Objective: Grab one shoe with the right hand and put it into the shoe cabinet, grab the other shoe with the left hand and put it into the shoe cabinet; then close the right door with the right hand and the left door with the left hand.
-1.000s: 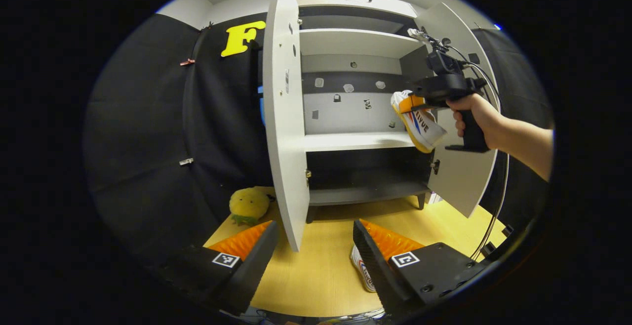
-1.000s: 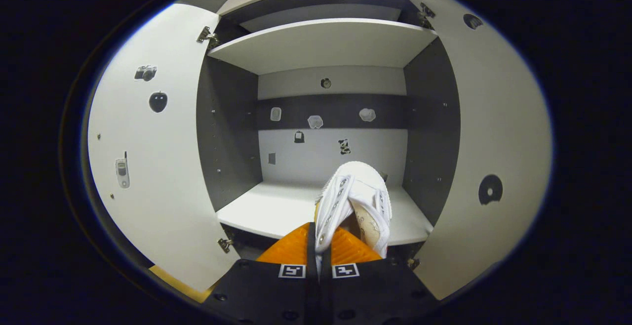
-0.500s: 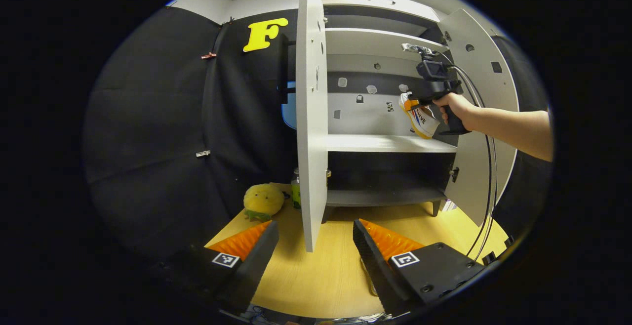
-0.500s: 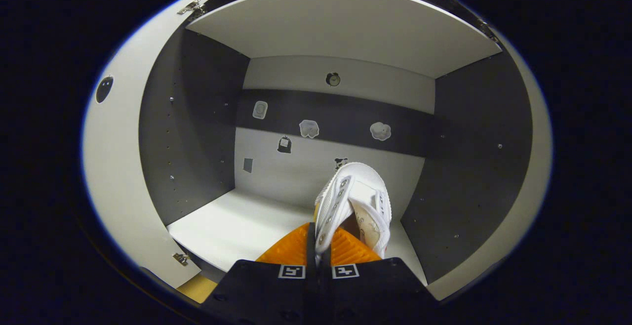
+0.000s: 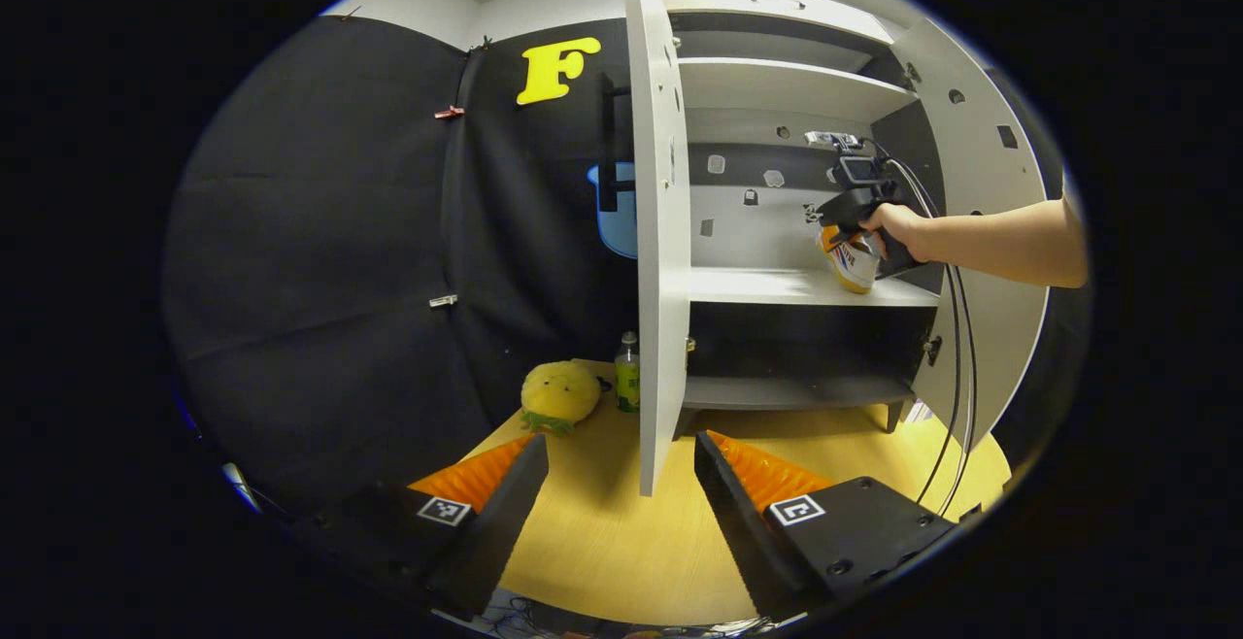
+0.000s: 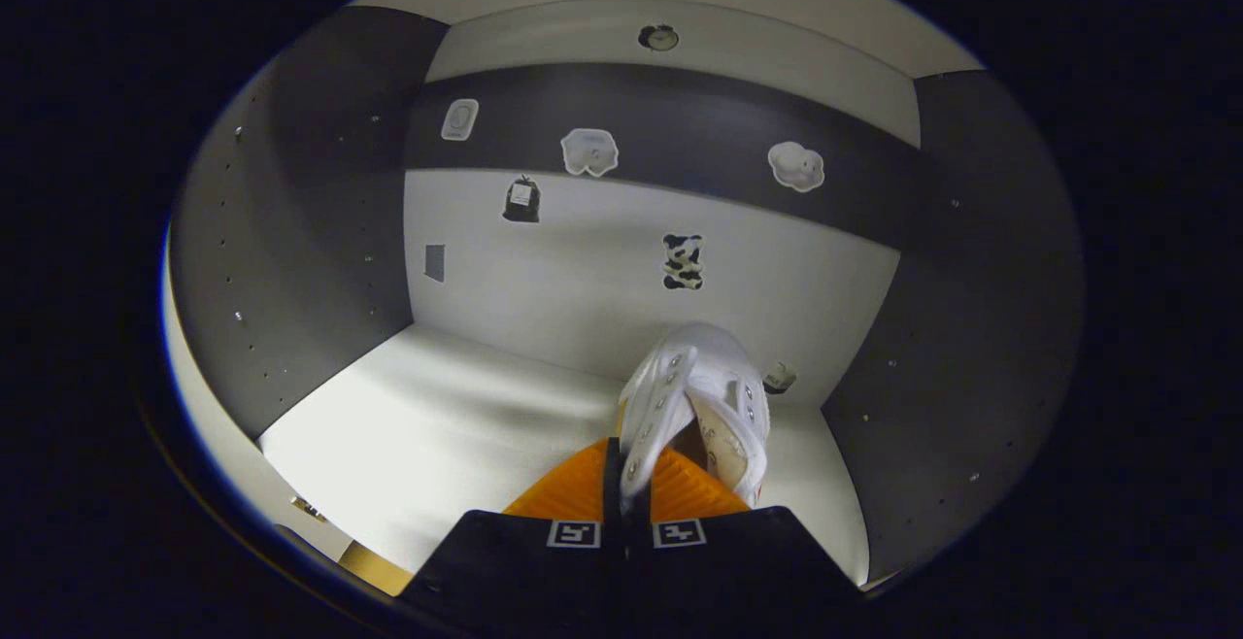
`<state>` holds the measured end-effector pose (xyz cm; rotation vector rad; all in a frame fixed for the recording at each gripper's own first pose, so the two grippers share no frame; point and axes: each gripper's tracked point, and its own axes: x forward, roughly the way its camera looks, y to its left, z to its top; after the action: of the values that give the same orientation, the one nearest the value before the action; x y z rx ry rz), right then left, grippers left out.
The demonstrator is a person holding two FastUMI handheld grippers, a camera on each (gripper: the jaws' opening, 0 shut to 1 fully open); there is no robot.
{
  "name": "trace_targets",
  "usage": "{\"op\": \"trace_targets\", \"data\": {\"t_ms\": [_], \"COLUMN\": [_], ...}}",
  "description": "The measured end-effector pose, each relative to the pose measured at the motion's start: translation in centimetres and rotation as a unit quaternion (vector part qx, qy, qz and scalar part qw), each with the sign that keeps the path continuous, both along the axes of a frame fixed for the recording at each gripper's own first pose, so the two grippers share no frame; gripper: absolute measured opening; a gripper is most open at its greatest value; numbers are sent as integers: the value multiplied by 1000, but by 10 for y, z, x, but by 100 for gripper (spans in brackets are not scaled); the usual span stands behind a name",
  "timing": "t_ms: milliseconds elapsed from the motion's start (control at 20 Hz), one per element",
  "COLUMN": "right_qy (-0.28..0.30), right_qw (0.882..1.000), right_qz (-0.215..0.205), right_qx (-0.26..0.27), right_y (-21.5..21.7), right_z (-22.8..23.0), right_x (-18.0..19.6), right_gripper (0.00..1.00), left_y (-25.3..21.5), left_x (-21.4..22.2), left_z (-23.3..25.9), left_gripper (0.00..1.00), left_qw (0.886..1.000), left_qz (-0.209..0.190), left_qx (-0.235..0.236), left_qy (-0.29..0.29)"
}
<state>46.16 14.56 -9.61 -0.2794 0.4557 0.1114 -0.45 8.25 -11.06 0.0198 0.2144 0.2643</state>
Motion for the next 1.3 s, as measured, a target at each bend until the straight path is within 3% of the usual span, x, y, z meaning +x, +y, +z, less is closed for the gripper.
{"op": "trace_targets", "data": {"t_ms": [300, 400, 500, 600, 700, 750, 850, 1100, 1300], "right_qy": [43, 60, 41, 12, -12, -23, -51, -103, -116], "right_qw": [999, 998, 999, 1000, 1000, 999, 998, 993, 991], "right_qz": [-9, -10, -8, 7, 19, 27, 33, 38, 12], "right_qx": [-22, -12, -1, 2, 6, 12, 22, 38, 72], "right_y": [-1, 3, 9, 17, 25, 28, 30, 19, -11], "right_z": [-19, -23, -10, 12, 31, 39, 53, 64, 54], "right_x": [-3, -16, -28, -40, -61, -73, -103, -182, -249], "right_gripper": [10, 19, 28, 55, 66, 83, 97, 98, 98], "left_y": [3, 1, 0, -1, -2, -3, -5, -3, -7], "left_x": [-9, -11, -14, -17, -20, -22, -24, -20, -11], "left_z": [1, 3, 5, 6, 6, 5, -1, -18, -32], "left_gripper": [95, 95, 95, 95, 95, 95, 95, 95, 95], "left_qw": [1000, 1000, 1000, 1000, 1000, 1000, 1000, 998, 995], "left_qz": [22, 21, 16, 9, 4, -1, -13, -57, -96], "left_qx": [-10, -18, -17, -12, -12, -16, -24, -26, -15], "left_qy": [-3, -8, -12, -15, -19, -20, -16, -1, 11]}}
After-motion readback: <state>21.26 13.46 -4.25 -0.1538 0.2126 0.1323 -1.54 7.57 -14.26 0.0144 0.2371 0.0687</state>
